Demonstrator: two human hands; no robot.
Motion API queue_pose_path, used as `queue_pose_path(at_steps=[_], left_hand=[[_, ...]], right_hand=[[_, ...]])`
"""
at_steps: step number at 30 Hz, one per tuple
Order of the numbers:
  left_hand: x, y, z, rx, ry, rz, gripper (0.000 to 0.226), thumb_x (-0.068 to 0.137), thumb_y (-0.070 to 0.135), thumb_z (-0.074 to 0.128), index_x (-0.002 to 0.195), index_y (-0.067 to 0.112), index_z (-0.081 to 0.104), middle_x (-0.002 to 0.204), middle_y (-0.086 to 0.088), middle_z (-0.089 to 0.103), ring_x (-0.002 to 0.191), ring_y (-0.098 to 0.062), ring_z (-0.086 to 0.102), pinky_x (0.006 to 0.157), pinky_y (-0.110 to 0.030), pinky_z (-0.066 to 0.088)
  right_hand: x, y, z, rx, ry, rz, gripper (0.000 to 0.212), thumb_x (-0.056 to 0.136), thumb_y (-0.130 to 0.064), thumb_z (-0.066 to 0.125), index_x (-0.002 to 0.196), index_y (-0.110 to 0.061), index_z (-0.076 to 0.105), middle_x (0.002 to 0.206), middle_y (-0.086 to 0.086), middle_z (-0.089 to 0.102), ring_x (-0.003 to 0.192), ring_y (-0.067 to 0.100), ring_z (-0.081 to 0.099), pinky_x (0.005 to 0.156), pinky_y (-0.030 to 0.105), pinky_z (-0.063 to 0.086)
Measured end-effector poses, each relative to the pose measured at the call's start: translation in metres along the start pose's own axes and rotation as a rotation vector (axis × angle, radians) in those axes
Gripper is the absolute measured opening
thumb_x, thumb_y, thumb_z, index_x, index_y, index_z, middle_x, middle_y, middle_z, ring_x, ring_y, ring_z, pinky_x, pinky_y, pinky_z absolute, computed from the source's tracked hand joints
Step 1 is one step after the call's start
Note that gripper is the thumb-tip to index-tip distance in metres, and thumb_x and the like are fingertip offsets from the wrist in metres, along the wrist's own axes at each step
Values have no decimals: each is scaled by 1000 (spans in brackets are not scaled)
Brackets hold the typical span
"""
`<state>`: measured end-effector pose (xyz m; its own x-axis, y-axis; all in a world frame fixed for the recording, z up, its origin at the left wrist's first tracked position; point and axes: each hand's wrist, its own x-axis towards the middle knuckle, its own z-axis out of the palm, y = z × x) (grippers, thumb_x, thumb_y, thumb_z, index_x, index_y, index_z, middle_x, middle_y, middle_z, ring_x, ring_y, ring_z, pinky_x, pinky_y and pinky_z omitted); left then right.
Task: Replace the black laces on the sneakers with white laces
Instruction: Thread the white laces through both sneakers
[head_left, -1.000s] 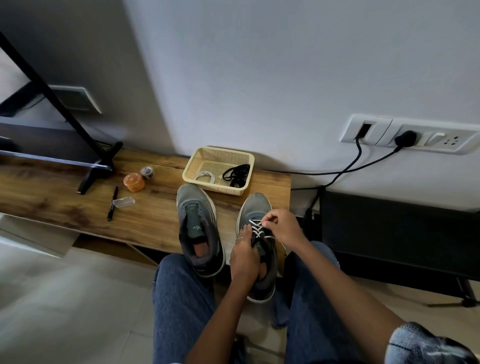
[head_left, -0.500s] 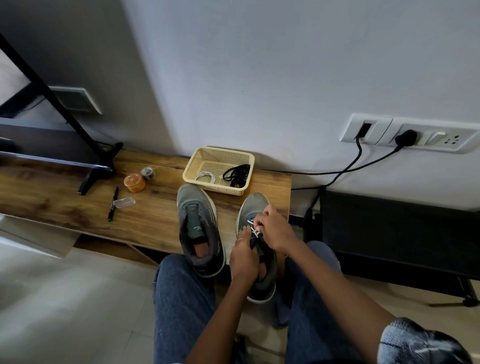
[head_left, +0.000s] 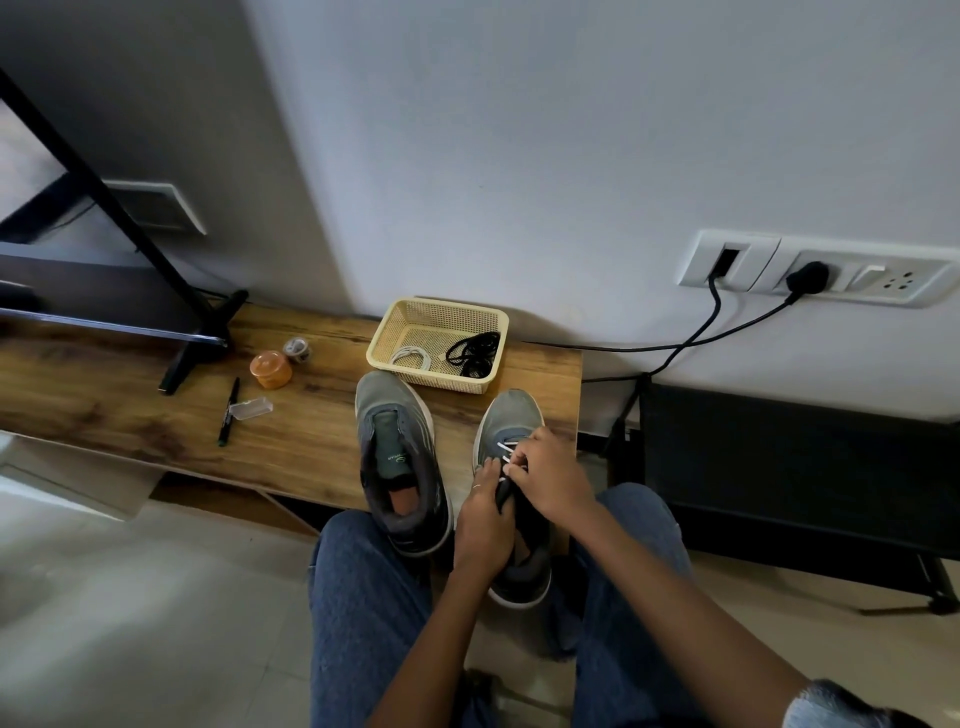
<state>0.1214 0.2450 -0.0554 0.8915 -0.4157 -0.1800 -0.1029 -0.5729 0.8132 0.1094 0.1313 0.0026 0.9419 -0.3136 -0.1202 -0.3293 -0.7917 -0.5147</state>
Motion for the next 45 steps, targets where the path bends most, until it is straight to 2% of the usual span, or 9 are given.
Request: queue_pose_path(at_steps=[7,13,15,18,21,25,33,39,45], left_hand=[[-3,5,1,-19,39,-48,51,95,6,45,145,13,39,151,-3,38,139,-16,34,114,-35,29],[-4,9,-1,18,28,-65,52,96,6,44,147,12,35,153,-5,35,141,-16,32,114,-29,26],[-6,10,-5,0,47,-48,48,96,15,49,144,12,41,149,-4,41,137,-18,37,112,-28,29],[-13,12,-13,-38,109,-41,40,97,32,51,133,15,54,132,-1,57,120,-16,53,96,-21,38],[-20,17,-16,-174,160,-76,26,100,30,45,113,16,63,105,4,65,93,-5,56,72,-5,36],[-13,16,-19,-175,174,-127,20,99,25,48,101,12,64,94,1,64,92,-15,59,71,-19,37],[1,17,-25,-97,150,-181,14,99,19,47,97,10,58,94,-6,63,90,-23,57,71,-27,35],[-3,20,-27,-72,152,-164,14,99,20,48,95,11,57,91,-4,61,86,-21,56,71,-28,36],[-7,12,-43,-106,68,-106,6,93,19,59,90,14,60,72,7,57,68,-8,53,66,-24,42]], right_hand=[[3,-3,-1,-74,-106,39,20,91,-19,50,97,-2,59,113,10,47,94,28,56,78,41,47],[-4,2,-5,163,-85,23,17,82,-10,58,66,-9,58,88,8,53,83,18,50,77,37,44],[-5,5,-7,258,-7,61,18,85,-8,57,68,-6,64,82,10,62,78,17,53,74,35,44],[-10,10,-16,351,40,152,16,90,-13,56,89,-4,69,90,4,67,85,16,60,77,30,45],[-15,17,-18,357,-42,189,18,89,-23,62,91,-7,70,86,1,67,82,12,61,72,25,46],[-14,24,-17,319,-67,203,19,88,-24,64,86,-6,71,80,0,66,73,7,56,57,15,38],[-14,24,-19,280,-96,269,17,93,-13,56,80,-4,62,77,0,59,77,13,53,66,23,38],[-15,26,-18,288,-105,280,15,94,-13,54,79,-10,59,82,3,61,81,15,55,69,23,38],[-21,35,-27,342,-180,216,17,90,-17,63,73,-15,60,60,-6,58,59,6,55,61,22,43]])
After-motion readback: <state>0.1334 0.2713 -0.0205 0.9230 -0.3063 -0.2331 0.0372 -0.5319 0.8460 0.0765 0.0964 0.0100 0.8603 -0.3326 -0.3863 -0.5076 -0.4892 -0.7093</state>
